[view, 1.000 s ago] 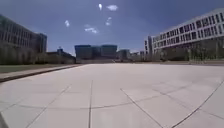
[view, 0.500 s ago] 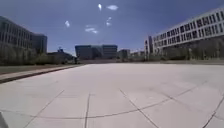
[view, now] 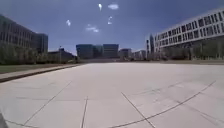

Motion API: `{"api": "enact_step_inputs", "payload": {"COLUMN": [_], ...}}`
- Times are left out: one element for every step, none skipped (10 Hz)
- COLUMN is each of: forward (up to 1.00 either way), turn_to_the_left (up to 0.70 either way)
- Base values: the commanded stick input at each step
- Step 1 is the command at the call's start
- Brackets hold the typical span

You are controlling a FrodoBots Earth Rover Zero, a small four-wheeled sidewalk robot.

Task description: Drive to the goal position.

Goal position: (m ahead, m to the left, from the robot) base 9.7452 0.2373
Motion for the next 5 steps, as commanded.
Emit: {"api": "enact_step_inputs", "payload": {"forward": [0.5,0.5,0.5,0.5,0.5], "turn_to_the_left": [0.0,0.0,0.0,0.0,0.0]}}
